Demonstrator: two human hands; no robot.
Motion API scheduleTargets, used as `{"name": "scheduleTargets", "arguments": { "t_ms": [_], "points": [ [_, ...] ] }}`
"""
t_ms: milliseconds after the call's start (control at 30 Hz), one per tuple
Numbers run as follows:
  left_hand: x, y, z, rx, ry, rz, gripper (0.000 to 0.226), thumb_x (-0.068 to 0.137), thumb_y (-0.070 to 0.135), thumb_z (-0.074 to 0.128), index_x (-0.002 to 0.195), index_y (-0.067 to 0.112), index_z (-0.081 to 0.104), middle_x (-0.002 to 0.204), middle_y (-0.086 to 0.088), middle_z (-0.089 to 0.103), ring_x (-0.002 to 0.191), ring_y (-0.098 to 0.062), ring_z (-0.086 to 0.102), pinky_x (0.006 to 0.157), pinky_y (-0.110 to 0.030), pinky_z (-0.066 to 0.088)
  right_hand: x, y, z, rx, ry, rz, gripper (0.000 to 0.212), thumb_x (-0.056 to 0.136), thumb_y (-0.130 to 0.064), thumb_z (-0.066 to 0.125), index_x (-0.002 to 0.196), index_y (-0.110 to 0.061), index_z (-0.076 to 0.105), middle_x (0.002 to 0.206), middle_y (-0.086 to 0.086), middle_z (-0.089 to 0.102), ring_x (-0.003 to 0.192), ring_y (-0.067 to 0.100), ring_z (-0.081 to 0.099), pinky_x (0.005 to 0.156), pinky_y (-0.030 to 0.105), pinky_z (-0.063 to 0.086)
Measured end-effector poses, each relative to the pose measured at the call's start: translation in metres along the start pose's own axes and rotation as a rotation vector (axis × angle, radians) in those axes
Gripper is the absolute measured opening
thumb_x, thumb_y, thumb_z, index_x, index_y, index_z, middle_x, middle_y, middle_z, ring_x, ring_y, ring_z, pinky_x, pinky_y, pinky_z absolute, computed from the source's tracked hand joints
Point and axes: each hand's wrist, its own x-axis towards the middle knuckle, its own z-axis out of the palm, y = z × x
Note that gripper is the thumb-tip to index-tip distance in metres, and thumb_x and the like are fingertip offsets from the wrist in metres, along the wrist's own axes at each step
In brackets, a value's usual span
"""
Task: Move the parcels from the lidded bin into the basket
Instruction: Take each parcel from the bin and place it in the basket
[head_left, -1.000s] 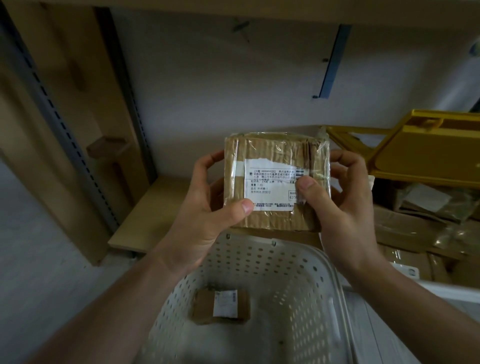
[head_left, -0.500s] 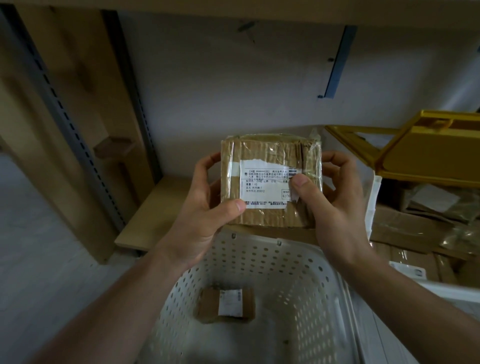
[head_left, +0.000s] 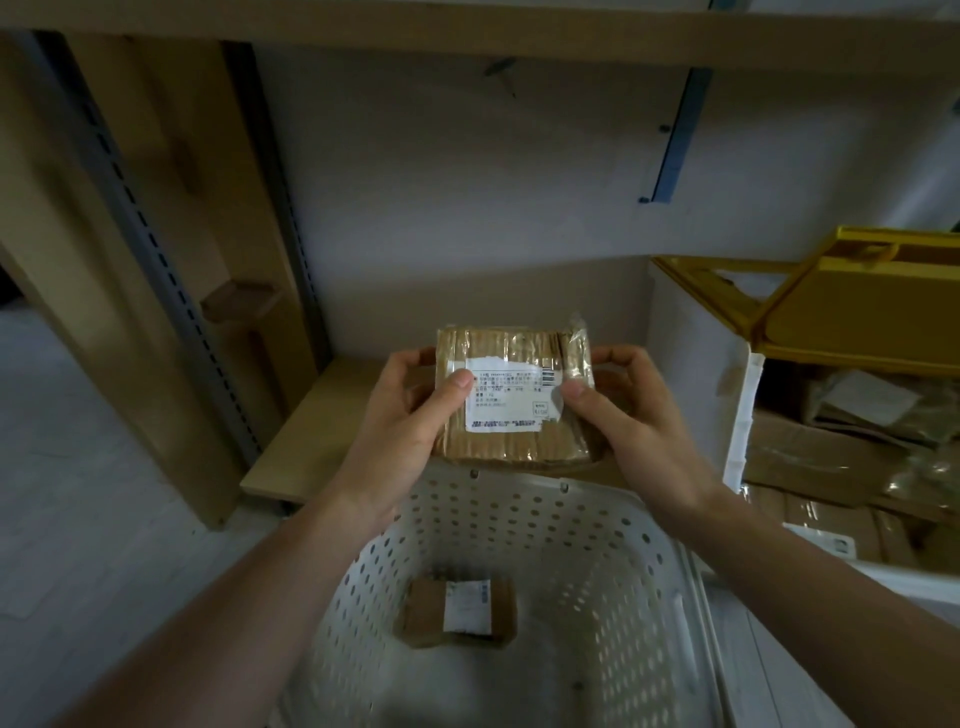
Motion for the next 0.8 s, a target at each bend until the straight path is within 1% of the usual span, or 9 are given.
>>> {"name": "scheduleTargets", "arguments": {
  "t_ms": [67,167,300,367,467,533,633,767,800],
  "points": [
    [-0.002,-0.001,-0.004,0.012,0.002,-0.028,0.044,0.086,0.031,0.064,0.126,0.020,0.050,0.105,-0.005,0.078,0.099,-0.023,0.075,0.080,-0.034,0.060,-0.002,0.003,-0.002,0.022,-0.044,0.037,0.051,0.080,-0.035,0.072,0.124,-0.021,0.053,0.113,0.002,0.072,0.099,0.020,0.074,0.073,0.032,0.061],
    [-0.007,-0.009,-0.012,0.046,0.012,-0.093,0.031,0.097,0.027,0.059,0.126,0.019,0.051,0.104,-0.003,0.078,0.099,-0.021,0.075,0.083,-0.039,0.059,-0.005,0.016,-0.001,0.036,-0.091,0.123,0.052,0.079,-0.033,0.076,0.125,-0.022,0.053,0.117,0.004,0.071,0.101,0.023,0.073,0.075,0.033,0.058],
    [-0.018,-0.030,-0.024,0.187,-0.014,-0.227,0.027,0.099,0.037,0.055,0.124,0.028,0.050,0.105,-0.001,0.078,0.099,-0.020,0.075,0.088,-0.044,0.059,-0.016,0.040,0.006,0.032,-0.105,0.277,0.054,0.077,-0.035,0.081,0.122,-0.026,0.053,0.119,0.009,0.068,0.097,0.025,0.072,0.075,0.036,0.058],
    [-0.024,-0.040,-0.030,0.276,-0.047,-0.289,0.029,0.099,0.043,0.052,0.125,0.032,0.050,0.108,0.002,0.078,0.099,-0.016,0.075,0.088,-0.042,0.060,-0.021,0.049,0.009,0.005,-0.109,0.339,0.057,0.076,-0.036,0.082,0.122,-0.026,0.052,0.119,0.007,0.069,0.100,0.026,0.072,0.077,0.037,0.060],
    [-0.028,-0.055,-0.035,0.357,-0.036,-0.345,0.019,0.101,0.041,0.051,0.119,0.034,0.056,0.111,0.001,0.075,0.098,-0.014,0.074,0.080,-0.036,0.063,-0.025,0.063,0.014,-0.006,-0.121,0.417,0.046,0.086,-0.024,0.078,0.122,-0.024,0.050,0.118,0.006,0.070,0.098,0.025,0.074,0.076,0.036,0.061],
    [-0.027,-0.069,-0.039,0.424,-0.016,-0.382,0.014,0.103,0.038,0.051,0.115,0.036,0.058,0.111,0.002,0.074,0.100,-0.016,0.073,0.080,-0.039,0.063,-0.028,0.073,0.019,-0.001,-0.124,0.466,0.042,0.089,-0.020,0.076,0.121,-0.022,0.049,0.117,0.006,0.071,0.094,0.022,0.075,0.072,0.032,0.061],
    [-0.025,-0.091,-0.046,0.527,-0.025,-0.473,0.021,0.106,0.034,0.048,0.122,0.031,0.061,0.112,0.003,0.074,0.101,-0.018,0.072,0.081,-0.044,0.063,-0.033,0.093,0.031,-0.044,-0.109,0.546,0.038,0.092,-0.019,0.072,0.121,-0.021,0.048,0.115,0.002,0.071,0.091,0.017,0.074,0.067,0.030,0.061],
    [-0.022,-0.117,-0.051,0.647,-0.035,-0.598,0.022,0.108,0.025,0.043,0.119,0.020,0.062,0.110,-0.002,0.071,0.099,-0.021,0.070,0.077,-0.041,0.064,-0.039,0.128,0.046,-0.178,-0.097,0.594,0.035,0.096,-0.025,0.068,0.121,-0.025,0.044,0.114,0.000,0.068,0.099,0.021,0.070,0.082,0.046,0.063],
    [-0.020,-0.123,-0.051,0.700,-0.037,-0.614,0.022,0.108,0.025,0.043,0.117,0.019,0.062,0.110,-0.002,0.070,0.099,-0.021,0.069,0.077,-0.041,0.064,-0.041,0.136,0.049,-0.193,-0.103,0.612,0.035,0.097,-0.025,0.066,0.122,-0.024,0.043,0.114,0.000,0.067,0.099,0.022,0.070,0.082,0.047,0.063]
  ]
}}
